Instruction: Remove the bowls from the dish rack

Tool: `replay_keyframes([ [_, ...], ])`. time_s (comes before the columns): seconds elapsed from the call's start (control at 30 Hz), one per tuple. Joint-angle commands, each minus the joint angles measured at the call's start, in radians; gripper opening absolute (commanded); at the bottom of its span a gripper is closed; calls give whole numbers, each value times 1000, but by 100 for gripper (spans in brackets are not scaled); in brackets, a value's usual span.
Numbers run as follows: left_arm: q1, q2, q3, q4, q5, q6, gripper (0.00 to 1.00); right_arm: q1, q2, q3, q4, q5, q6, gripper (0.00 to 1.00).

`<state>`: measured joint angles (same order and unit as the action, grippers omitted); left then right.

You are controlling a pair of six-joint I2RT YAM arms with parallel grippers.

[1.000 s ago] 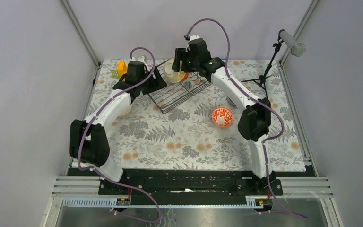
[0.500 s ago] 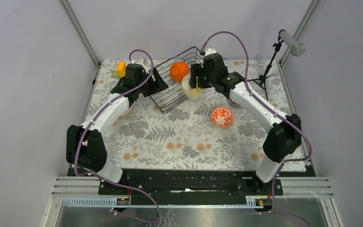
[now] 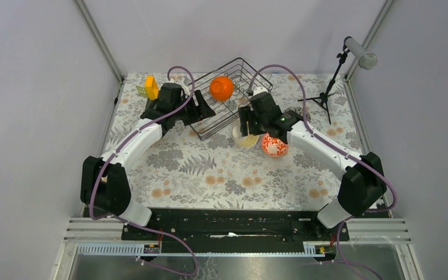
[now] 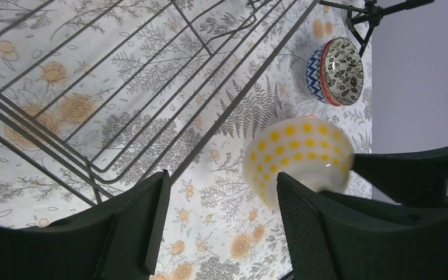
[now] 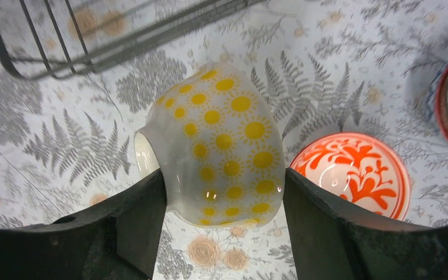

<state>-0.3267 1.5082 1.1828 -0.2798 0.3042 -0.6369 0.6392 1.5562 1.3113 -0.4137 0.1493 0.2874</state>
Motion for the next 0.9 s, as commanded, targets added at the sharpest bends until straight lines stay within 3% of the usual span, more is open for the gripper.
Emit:
replay_keyframes([
  [0.0,-14,-55,-18,34,34,-29,72,47,-8,-39,36,60,-7,38],
  [0.47,-28,-107,-45,-39,4,-40,72,132,127,42,-62,380,-95,37],
  [0.87,-26,-102,-3,-115,-130,-20,71,263,267,128,-73,641,-279,38],
])
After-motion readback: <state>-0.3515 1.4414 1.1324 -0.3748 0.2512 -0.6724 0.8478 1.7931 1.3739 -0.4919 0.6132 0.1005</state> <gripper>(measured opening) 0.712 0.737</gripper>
